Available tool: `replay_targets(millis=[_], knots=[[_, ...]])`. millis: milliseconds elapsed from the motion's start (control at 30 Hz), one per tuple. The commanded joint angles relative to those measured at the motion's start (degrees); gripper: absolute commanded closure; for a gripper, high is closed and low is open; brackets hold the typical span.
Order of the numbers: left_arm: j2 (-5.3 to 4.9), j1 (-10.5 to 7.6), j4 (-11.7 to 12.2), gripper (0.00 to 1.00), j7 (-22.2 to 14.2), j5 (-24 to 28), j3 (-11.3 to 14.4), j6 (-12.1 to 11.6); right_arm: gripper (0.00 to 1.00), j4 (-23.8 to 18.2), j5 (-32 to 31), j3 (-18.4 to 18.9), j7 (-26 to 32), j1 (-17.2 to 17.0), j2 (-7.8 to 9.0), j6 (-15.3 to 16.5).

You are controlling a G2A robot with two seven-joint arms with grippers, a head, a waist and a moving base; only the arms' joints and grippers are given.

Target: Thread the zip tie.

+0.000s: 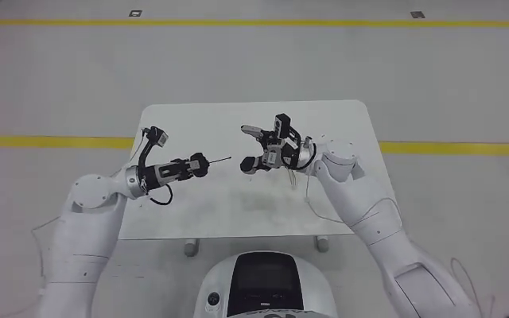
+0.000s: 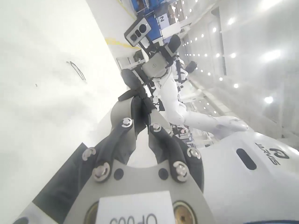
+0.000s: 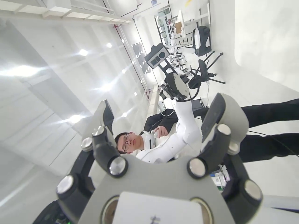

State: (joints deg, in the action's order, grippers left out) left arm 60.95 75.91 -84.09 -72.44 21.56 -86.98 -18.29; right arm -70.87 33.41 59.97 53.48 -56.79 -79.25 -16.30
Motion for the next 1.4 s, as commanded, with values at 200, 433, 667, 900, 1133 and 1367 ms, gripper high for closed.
replay_targets(millis=[200,433,667,900,1133,1367], knots=[[-0.3,-0.56,-0.01,1.0,-0.69,-0.34,-0.18,-0.85,0.0,0.59,-1.62,-0.49,-0.34,0.45,0.0,1.64],[-0.62,-1.81,3.12,1.0,-6.85,7.99,1.28,2.57,0.0,1.1,-2.03,-0.89,4.13,-0.44,0.29,7.88],[-0.82,-2.44,3.33,1.0,-6.56,5.93,1.38,1.16,0.0,1.48,-1.57,-0.82,4.08,-0.31,0.28,8.16],[-1.33,-2.94,4.85,1.0,-7.2,8.96,3.19,6.48,0.0,0.77,-3.07,-0.86,5.08,-1.24,0.66,11.04],[-1.72,-3.32,4.61,1.0,-7.17,6.42,3.35,5.02,0.0,0.69,-2.77,-0.75,5.16,-1.35,0.68,11.38],[-1.95,-2.7,4.15,1.0,-4.71,7.86,3.76,5.79,0.0,-1.25,-3.08,-0.71,6.02,-2.88,1.06,13.31]])
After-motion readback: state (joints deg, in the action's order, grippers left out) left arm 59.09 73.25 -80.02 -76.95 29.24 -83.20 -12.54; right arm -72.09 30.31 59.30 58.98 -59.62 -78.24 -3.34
